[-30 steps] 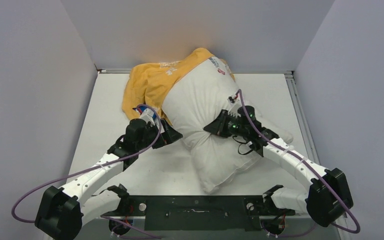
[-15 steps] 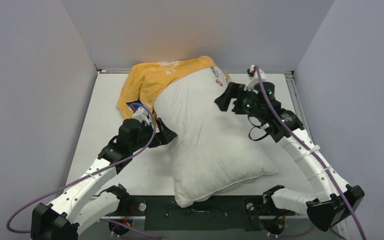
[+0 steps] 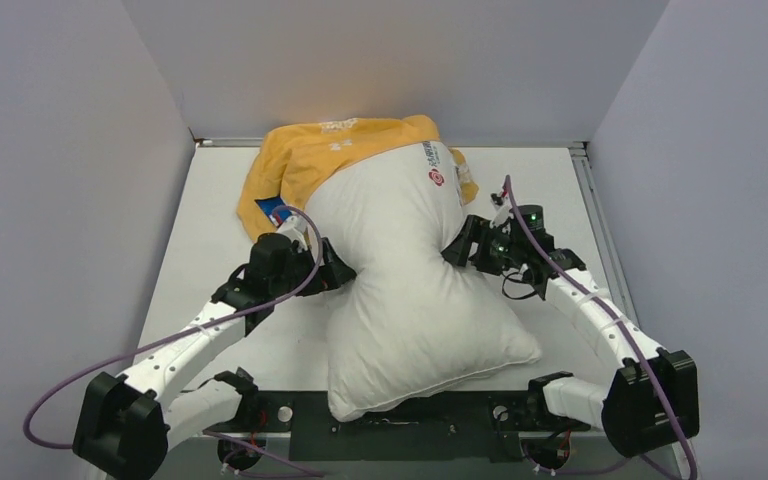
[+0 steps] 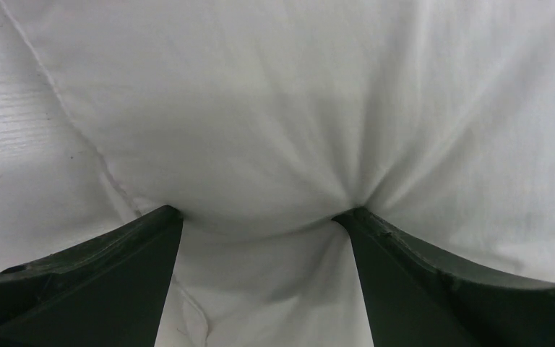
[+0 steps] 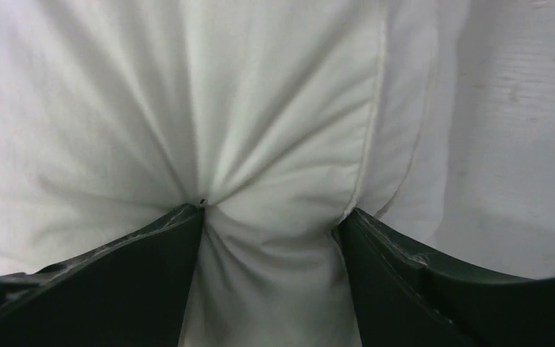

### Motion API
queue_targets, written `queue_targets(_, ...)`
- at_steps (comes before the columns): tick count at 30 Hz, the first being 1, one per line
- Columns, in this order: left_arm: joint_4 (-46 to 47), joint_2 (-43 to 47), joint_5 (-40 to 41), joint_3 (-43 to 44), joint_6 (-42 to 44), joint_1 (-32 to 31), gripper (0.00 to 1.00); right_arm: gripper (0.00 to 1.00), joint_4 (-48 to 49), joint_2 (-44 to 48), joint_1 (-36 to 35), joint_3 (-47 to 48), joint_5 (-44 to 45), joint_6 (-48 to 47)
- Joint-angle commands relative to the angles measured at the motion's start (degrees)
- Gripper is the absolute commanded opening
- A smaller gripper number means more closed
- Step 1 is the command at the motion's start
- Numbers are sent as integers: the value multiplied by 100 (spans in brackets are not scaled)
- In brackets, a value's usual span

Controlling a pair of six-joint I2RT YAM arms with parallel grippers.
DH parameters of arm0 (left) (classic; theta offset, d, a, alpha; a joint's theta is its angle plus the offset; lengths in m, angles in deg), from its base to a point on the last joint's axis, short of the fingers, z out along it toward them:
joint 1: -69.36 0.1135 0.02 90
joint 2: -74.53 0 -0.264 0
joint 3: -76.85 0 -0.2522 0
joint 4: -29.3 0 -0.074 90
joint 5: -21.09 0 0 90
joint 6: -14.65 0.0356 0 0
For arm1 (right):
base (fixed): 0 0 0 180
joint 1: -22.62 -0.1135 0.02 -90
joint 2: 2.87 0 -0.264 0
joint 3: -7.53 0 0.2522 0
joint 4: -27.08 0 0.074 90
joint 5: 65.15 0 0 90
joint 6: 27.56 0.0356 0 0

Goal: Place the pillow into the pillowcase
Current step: Stuff the pillow into the pillowcase.

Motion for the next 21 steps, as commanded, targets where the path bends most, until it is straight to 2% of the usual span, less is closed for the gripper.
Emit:
queue_targets(1, 853, -612, -511, 389, 179, 31, 85, 67, 857, 564, -1144, -497, -1020, 899)
queue_targets(5, 1043, -1401, -767, 1193, 516, 26, 79, 57, 1852, 997, -2217, -1125, -704, 1871)
queue_targets(6, 976, -1602, -832, 1433, 650, 19, 78, 57, 2065, 1031, -2459, -1204, -598, 2068)
queue_targets(8, 463, -1889, -816, 1962, 957, 8, 78, 64, 2235, 1006, -2822, -1171, -448, 2140)
queue_targets(11, -435, -1845, -18, 2607, 1388, 9, 81, 80, 1203, 942, -2944, -598, 97, 1450)
queue_targets(13, -1000, -1541, 1015, 2821, 1626, -10, 83, 95, 360, 953, -2924, -92, 921, 784)
queue_targets(14, -1230, -1369, 1410, 2915, 1747, -52, 85, 98, 30, 976, -2903, 122, 1341, 543)
queue_targets(16, -1582, -951, 2013, 3064, 1946, -225, 87, 90, -461, 1036, -2800, 436, 2089, 228)
queue_targets(18, -1862, -689, 2337, 3154, 2013, -572, 88, 90, -767, 1098, -2553, 619, 2603, 29)
queue_targets(21, -2213, -472, 2694, 3178, 1806, -1228, 88, 90, -844, 1247, -1951, 605, 2932, -56)
